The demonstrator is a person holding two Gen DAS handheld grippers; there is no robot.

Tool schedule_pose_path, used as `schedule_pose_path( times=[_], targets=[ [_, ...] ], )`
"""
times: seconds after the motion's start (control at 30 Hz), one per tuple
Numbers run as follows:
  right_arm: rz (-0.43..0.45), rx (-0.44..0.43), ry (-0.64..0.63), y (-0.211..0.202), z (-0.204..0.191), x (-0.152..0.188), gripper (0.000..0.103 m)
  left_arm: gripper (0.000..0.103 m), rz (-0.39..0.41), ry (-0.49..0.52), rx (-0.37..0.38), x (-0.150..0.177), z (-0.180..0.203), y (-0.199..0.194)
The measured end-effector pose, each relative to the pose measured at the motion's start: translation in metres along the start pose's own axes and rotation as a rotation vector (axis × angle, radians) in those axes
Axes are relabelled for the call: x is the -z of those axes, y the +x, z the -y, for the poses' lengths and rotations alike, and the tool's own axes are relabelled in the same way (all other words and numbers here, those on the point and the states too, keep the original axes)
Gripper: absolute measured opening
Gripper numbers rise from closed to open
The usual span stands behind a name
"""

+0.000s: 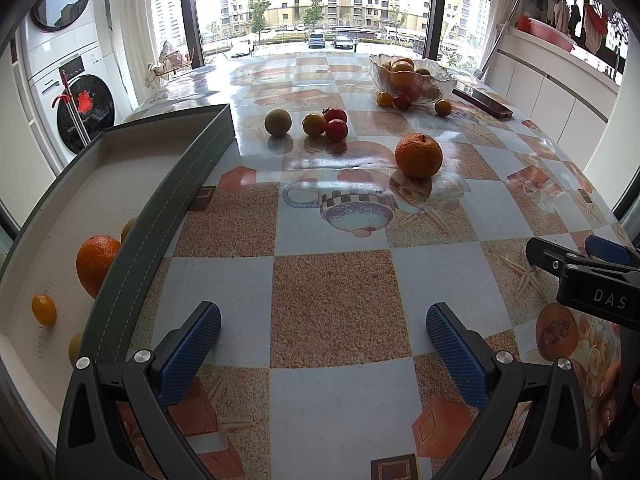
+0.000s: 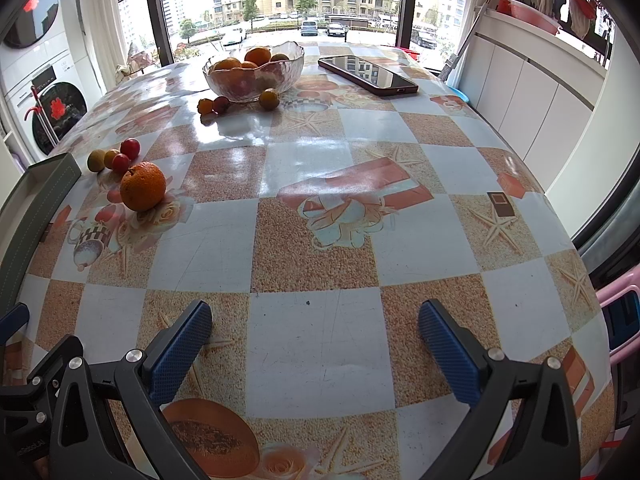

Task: Organize fruits

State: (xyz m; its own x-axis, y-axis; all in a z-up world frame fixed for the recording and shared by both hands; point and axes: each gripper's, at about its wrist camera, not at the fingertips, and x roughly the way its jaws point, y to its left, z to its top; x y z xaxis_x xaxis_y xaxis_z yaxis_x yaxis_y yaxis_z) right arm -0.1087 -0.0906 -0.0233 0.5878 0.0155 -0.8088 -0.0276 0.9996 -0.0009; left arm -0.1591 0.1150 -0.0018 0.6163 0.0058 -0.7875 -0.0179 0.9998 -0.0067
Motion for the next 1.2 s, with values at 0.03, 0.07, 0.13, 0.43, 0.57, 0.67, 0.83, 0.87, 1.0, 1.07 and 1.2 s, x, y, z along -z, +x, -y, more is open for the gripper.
schedule_pose_path(
  times=[0.03, 0.07, 0.13, 0.43, 0.57, 0.67, 0.83, 0.87, 1.0, 1.07, 1.2],
  targets=[
    [-0.002, 0.001, -0.001, 0.002, -0.004, -0.002, 0.103, 0.103, -0.002, -0.001, 0.001, 0.000, -0.001, 0.000],
    [-0.005, 0.001, -0.002, 0.001, -0.003, -0.001, 0.103, 0.103, -0.003, -0.001, 0.002, 0.000, -0.001, -0.001],
    [-0.024, 0.003, -0.006, 0.001, -0.003, -0.004, 0.103, 0.103, -0.005, -0.002, 0.003, -0.001, -0.001, -0.001],
    [-0.071, -0.169, -0.053, 0.004, -0.046, -0.046, 0.102, 0.103, -0.005, 0.002, 0.013, -0.002, 0.000, -0.001],
    [-0.072, -0.206, -0.112, 0.015, -0.078, -0.068, 0.092, 0.103, -0.004, 0.003, 0.014, -0.002, 0.000, -0.001],
    [-0.101, -0.231, -0.140, 0.030, -0.096, -0.074, 0.073, 0.103, -0.005, 0.003, 0.014, -0.002, 0.001, 0.000],
    [-0.074, -0.239, -0.144, 0.036, -0.102, -0.081, 0.040, 0.103, -0.013, 0.009, 0.016, -0.004, 0.001, 0.001],
    [-0.075, -0.250, -0.127, 0.036, -0.098, -0.081, 0.040, 0.103, -0.019, 0.012, 0.015, -0.005, 0.001, 0.001],
    [-0.065, -0.271, -0.064, 0.029, -0.070, -0.076, 0.040, 0.098, -0.071, 0.025, 0.011, -0.015, 0.004, 0.005],
    [-0.075, -0.276, -0.032, 0.027, -0.051, -0.070, 0.040, 0.083, -0.098, 0.026, 0.018, -0.026, 0.006, 0.007],
    [-0.064, -0.261, 0.030, 0.020, -0.014, -0.058, 0.040, 0.074, -0.122, -0.015, 0.036, -0.053, 0.005, 0.014]
  ],
)
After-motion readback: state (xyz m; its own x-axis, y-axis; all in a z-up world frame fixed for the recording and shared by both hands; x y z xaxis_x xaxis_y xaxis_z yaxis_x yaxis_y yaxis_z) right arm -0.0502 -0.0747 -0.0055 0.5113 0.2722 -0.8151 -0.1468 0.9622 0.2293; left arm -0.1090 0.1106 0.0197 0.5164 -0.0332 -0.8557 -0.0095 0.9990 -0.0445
